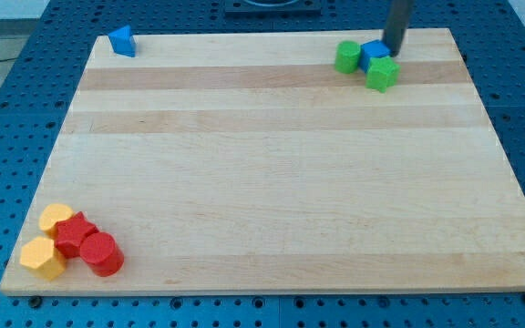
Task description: Push the cube left beside the green star
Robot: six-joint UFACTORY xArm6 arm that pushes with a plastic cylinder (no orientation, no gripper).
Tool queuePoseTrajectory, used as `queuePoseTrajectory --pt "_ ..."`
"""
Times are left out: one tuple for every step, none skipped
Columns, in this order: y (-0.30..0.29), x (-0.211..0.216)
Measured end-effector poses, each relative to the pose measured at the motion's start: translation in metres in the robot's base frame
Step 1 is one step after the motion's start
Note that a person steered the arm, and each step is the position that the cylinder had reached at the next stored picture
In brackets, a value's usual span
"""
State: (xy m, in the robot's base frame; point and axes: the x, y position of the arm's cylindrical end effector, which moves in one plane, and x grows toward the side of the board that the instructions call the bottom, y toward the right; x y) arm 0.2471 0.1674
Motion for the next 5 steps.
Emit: queuePoseTrajectory --pt "-0.034 0.004" --pt "-0.056 0.011" --pt "-0.07 0.024" --pt "-0.095 0.034" --pt "-0.104 0.051"
